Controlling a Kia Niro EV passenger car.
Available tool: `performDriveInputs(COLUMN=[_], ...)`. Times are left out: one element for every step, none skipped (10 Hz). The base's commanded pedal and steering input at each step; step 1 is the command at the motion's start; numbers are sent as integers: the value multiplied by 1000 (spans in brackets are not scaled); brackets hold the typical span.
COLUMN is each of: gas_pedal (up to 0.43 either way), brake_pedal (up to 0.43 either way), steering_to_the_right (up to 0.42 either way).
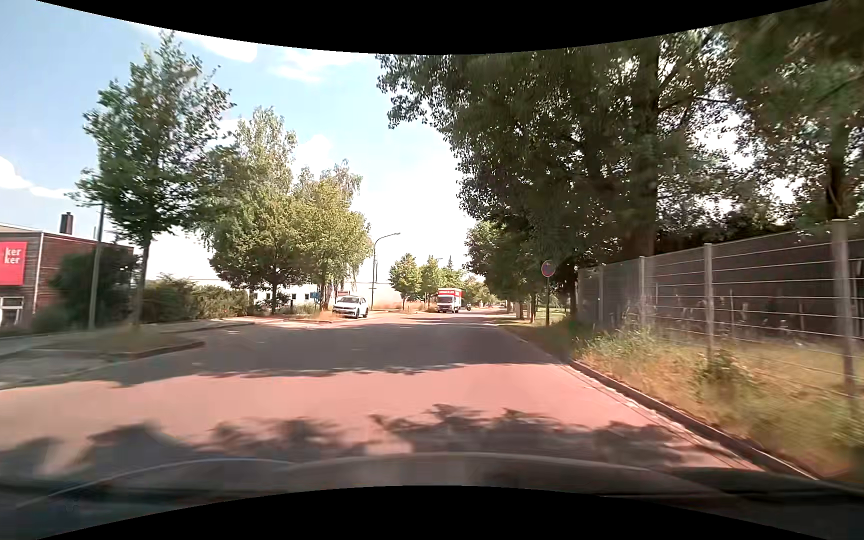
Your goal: Follow the waypoints while adhering to traffic rules and regulations
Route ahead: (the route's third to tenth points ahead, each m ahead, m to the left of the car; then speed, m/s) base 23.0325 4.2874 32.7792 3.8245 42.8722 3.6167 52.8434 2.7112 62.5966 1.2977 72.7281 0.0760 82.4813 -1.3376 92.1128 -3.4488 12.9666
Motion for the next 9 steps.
performDriveInputs(gas_pedal=[110, 138, 150, 150, 150, 150, 150, 150, 138], brake_pedal=[0, 0, 0, 0, 0, 0, 0, 0, 0], steering_to_the_right=[7, 7, 7, 7, 7, 7, 7, 7, 7])
